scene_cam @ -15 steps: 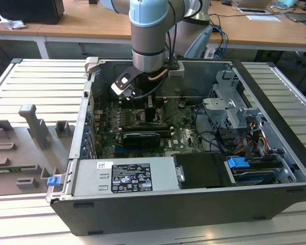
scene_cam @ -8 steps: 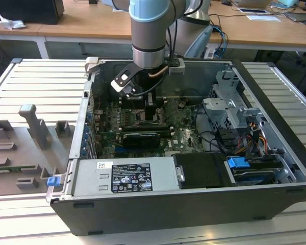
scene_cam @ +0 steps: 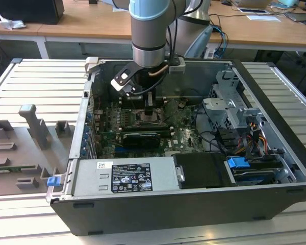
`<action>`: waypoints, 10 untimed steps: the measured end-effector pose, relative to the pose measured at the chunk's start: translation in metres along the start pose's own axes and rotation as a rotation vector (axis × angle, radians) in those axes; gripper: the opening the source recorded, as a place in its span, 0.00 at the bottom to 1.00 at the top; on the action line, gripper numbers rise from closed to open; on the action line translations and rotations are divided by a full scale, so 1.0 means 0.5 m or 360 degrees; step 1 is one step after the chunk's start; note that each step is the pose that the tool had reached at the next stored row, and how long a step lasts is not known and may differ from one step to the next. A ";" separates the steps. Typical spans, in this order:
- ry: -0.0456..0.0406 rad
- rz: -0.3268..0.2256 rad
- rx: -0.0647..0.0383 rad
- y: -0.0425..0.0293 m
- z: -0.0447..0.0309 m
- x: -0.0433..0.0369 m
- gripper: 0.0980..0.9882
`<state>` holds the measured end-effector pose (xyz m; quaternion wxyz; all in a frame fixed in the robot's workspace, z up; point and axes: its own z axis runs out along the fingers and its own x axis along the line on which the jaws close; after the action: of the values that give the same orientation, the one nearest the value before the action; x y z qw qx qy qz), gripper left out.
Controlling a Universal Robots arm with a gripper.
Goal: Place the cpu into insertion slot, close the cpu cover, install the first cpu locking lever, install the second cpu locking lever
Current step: 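Place the cpu into insertion slot, then close the cpu cover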
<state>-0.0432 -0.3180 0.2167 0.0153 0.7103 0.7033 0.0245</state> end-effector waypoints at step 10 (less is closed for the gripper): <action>0.0000 0.0000 0.0000 0.000 -0.006 0.000 0.01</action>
<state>-0.0432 -0.3181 0.2197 0.0153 0.7104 0.7033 0.0244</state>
